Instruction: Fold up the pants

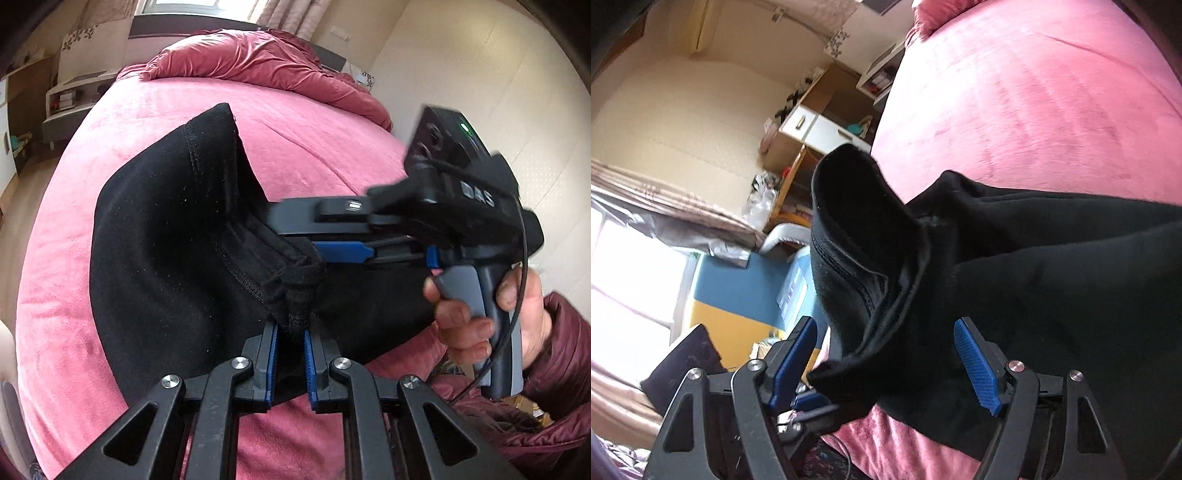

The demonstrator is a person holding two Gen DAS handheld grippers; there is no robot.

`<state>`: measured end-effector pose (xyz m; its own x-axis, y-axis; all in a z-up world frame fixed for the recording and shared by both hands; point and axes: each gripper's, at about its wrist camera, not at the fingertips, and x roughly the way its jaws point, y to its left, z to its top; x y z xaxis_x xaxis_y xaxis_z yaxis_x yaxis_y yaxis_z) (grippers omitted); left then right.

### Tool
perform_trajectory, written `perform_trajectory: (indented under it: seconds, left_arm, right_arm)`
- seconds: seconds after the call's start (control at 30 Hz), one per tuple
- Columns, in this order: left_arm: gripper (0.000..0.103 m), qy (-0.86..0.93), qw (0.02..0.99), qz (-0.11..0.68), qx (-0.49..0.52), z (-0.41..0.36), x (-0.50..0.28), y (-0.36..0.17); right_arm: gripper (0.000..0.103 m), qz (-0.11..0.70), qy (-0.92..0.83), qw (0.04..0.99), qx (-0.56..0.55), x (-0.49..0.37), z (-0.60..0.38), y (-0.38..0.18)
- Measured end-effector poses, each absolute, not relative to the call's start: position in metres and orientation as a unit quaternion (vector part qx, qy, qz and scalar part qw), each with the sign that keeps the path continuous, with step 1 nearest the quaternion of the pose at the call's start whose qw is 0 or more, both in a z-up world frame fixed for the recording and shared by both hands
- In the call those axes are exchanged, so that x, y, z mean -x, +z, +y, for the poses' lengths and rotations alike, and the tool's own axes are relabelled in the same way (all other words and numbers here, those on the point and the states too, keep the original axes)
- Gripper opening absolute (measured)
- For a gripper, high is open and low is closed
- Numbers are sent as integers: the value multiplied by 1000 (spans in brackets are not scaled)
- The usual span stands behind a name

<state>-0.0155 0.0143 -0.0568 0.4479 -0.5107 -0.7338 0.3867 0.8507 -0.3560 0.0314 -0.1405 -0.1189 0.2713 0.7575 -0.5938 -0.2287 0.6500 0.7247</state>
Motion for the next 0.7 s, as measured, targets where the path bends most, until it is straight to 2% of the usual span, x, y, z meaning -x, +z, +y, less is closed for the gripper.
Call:
perform_trajectory:
  seconds: [0.27, 0.33, 0.37, 0.4, 0.47, 0.6, 0.7]
  left_arm:
    - [12, -262, 851, 453, 45, 4, 18, -53]
    - [12, -261, 852, 452, 41, 2, 19, -52]
    - [12, -260, 853, 451, 38, 1, 20, -52]
    - [12, -259, 854, 450, 35, 0, 21, -51]
    - [12, -257, 855, 449, 33, 0, 22, -50]
    - [12, -256, 855, 449, 39, 1, 23, -48]
    - [12, -256, 856, 448, 37, 0, 22, -49]
  right_arm:
    - [76, 533, 338, 744, -218, -53, -108, -126]
    - [68, 539, 342, 742, -202, -57, -101, -127]
    - [55, 542, 345, 742, -191, -59, -98, -128]
    - [47, 545, 338, 748, -171, -60, -93, -127]
    - [38, 550, 332, 752, -148, -61, -87, -128]
    - [26, 551, 328, 756, -133, -62, -83, -128]
    - [22, 550, 329, 758, -123, -61, -80, -125]
